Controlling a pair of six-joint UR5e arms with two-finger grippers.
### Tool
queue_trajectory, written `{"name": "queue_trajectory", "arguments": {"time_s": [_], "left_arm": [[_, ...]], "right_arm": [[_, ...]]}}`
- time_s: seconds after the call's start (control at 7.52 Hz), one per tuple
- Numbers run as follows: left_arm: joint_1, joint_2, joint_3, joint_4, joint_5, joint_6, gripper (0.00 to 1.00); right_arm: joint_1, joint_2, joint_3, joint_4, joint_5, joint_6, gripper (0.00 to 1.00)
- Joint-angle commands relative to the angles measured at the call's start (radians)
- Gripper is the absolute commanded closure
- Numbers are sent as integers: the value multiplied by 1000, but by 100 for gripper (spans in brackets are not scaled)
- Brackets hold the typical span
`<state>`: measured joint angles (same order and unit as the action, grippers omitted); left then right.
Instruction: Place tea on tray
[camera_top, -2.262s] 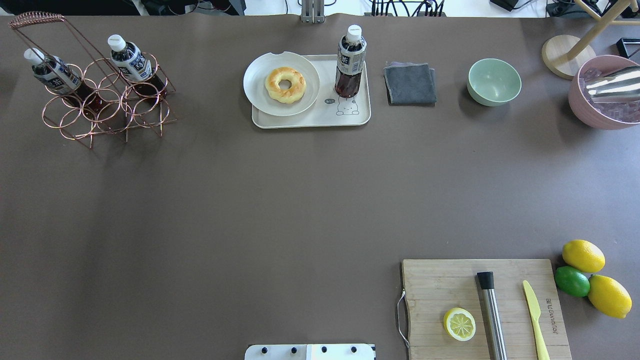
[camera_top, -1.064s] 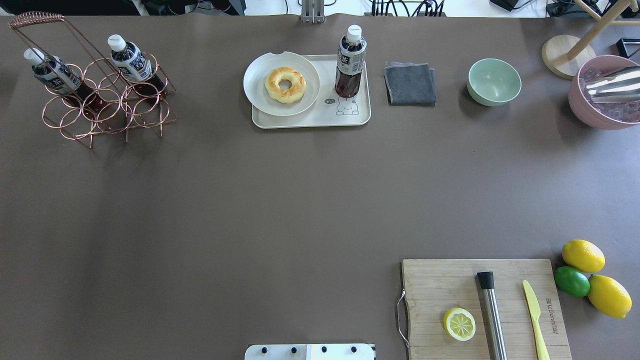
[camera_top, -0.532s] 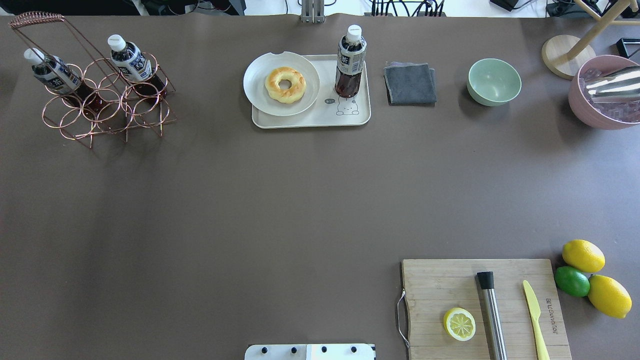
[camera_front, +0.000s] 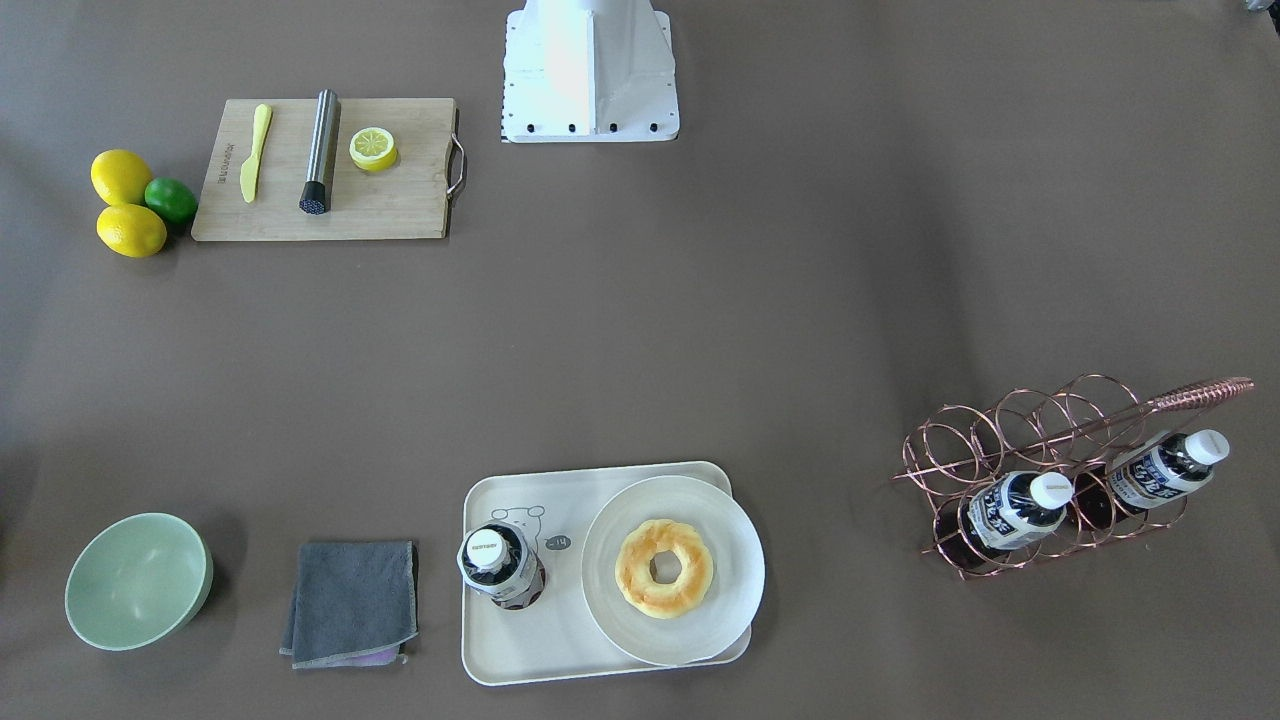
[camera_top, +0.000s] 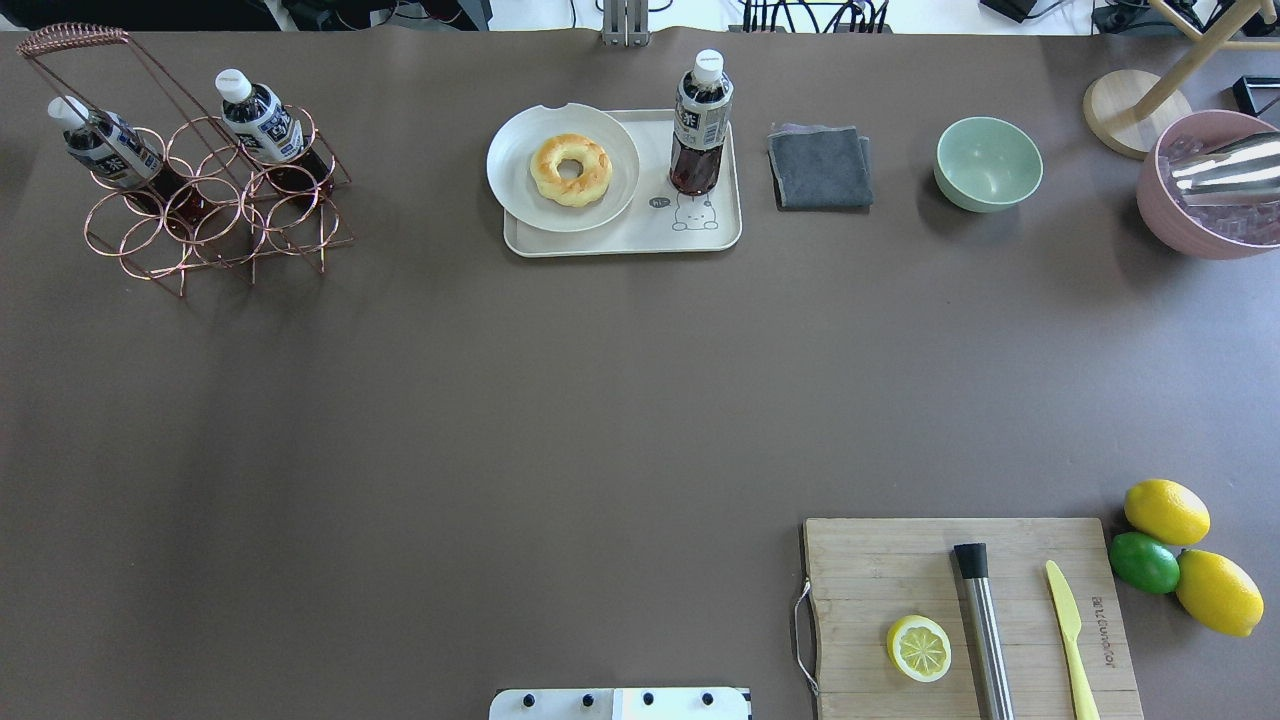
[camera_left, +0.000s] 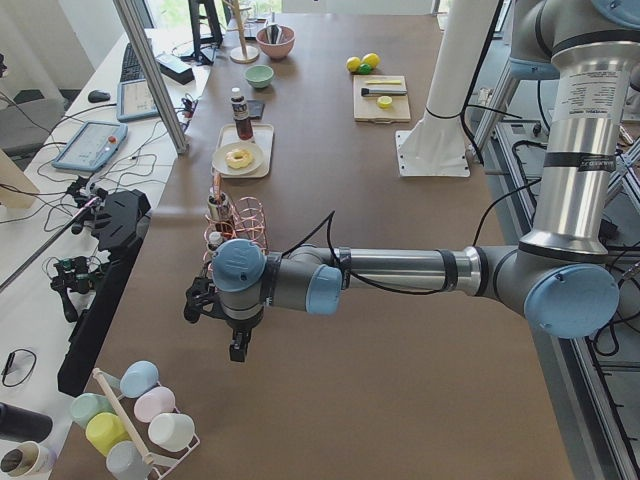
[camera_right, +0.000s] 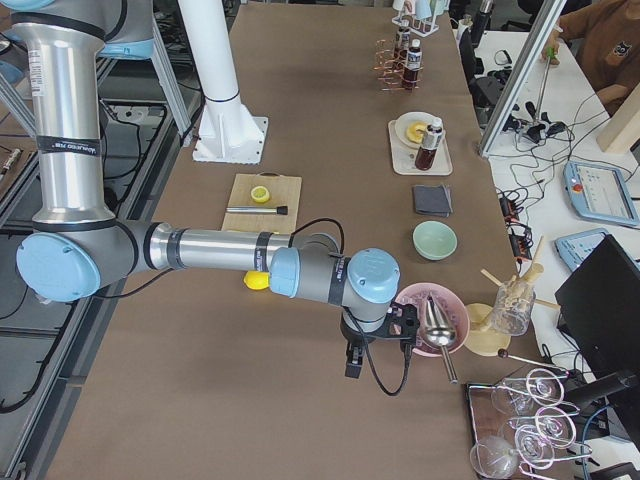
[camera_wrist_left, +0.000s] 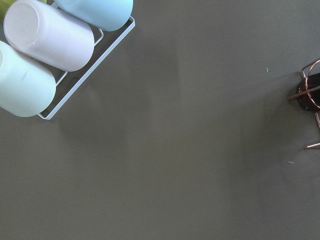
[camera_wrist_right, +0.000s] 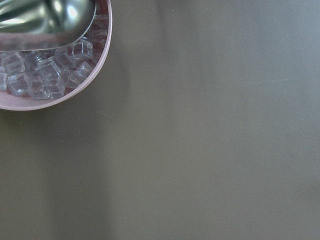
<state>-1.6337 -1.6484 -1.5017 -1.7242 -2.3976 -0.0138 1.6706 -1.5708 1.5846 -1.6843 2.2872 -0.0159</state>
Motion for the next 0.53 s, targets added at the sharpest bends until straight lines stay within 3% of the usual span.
{"name": "queue_trajectory", "arguments": {"time_s": [0.0, 0.4], "left_arm": [[0, -2, 2, 0, 0, 0, 3], [2, -10, 2, 3, 0, -2, 3]], "right_arm": [[0, -3, 1, 0, 0, -1, 0], [0, -5, 1, 0, 2, -1, 0]]}}
